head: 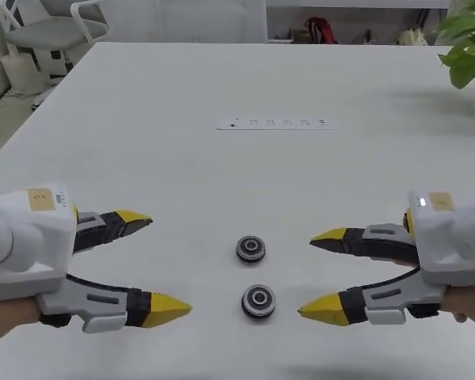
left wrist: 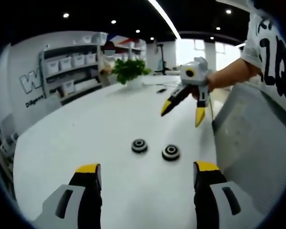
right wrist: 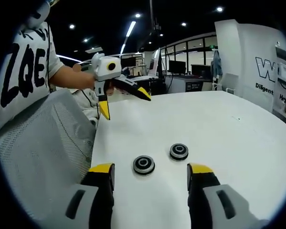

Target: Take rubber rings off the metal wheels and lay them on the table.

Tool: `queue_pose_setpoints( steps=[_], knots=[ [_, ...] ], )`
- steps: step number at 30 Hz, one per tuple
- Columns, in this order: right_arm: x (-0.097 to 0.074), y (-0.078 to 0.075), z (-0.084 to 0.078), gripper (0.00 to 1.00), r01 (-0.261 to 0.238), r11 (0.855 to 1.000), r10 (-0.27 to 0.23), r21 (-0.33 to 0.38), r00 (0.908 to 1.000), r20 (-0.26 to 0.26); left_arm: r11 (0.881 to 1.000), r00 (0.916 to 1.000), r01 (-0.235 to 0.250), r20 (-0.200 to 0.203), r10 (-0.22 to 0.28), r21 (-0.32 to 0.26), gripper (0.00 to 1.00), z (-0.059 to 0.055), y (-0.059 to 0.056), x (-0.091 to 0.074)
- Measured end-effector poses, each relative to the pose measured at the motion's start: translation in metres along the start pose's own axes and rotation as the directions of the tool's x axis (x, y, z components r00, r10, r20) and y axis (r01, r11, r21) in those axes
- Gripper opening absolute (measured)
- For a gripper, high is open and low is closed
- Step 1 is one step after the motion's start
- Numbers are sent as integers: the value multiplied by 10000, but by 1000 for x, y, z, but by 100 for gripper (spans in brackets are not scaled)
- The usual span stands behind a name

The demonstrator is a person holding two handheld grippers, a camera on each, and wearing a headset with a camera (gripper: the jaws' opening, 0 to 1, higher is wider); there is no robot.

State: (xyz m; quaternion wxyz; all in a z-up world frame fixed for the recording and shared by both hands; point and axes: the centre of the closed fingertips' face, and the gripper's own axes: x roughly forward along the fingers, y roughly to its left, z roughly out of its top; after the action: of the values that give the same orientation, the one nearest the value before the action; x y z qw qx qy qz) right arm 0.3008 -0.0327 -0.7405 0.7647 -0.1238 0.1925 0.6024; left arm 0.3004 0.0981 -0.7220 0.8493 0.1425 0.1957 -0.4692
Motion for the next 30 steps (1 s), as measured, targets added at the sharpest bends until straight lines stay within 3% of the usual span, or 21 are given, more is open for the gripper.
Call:
queue_pose_setpoints(
  steps=[30],
  knots=[
    [26, 0, -22, 42, -883, 9951, 856, -455, 9947, -577, 9960, 9960, 875, -184, -871, 191, 65, -5, -10, 25]
  ],
)
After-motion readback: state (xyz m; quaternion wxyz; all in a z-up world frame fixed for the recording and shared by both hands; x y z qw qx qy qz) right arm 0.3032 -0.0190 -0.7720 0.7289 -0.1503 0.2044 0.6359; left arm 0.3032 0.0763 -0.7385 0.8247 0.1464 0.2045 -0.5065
